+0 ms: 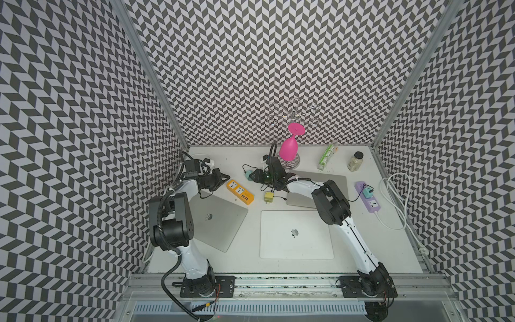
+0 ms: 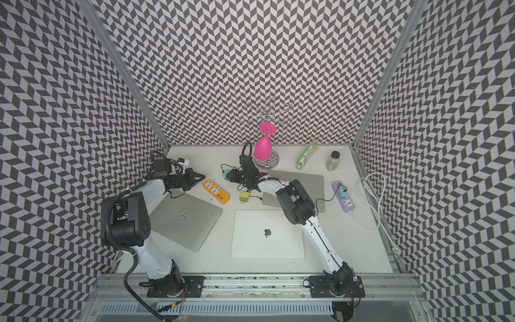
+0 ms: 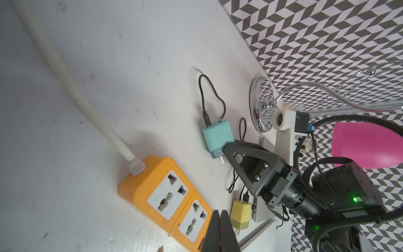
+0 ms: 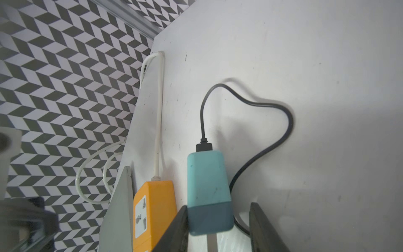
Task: Unplug the laptop charger
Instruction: Adjust the plug at the center of the board.
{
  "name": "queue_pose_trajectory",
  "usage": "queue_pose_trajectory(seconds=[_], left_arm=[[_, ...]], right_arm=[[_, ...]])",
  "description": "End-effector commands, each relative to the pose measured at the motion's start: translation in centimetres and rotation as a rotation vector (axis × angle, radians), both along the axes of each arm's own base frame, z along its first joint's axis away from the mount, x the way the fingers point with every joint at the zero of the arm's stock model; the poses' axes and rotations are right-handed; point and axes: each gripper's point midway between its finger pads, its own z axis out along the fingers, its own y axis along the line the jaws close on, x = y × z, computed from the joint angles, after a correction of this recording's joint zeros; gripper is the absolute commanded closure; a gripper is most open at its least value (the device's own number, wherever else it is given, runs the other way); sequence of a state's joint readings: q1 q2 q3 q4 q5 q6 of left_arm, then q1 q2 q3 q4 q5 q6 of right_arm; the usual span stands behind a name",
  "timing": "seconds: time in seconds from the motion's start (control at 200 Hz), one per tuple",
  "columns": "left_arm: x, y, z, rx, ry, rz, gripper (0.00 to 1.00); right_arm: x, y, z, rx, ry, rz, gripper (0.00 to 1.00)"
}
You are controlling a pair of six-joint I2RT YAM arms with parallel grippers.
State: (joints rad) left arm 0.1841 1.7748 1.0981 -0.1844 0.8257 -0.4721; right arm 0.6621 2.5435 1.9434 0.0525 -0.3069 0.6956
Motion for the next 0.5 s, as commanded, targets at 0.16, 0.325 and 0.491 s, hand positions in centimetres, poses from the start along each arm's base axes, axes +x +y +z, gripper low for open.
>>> queue_pose_trajectory(seconds=[0.16,0.325,0.491], left_arm=[[1.4,-0.3,0.6,-0.011,-0.029,-0.008,1.00],[1.8,-0.9,0.6,-0.015,-0.029,-0.020,1.00],[2.1,-1.6,0.6,-0.019,-0.029,-0.031,1.00]], right_arm=[[-0.9,0.3,5.9,-0.065,-0.180,-0.015,0.53],[-1.6,0.0,5.9,-0.032,-0.160,-0.005,0.48],[-1.7,0.2,6.7,-0.021,-0.185,0.015,0.45]])
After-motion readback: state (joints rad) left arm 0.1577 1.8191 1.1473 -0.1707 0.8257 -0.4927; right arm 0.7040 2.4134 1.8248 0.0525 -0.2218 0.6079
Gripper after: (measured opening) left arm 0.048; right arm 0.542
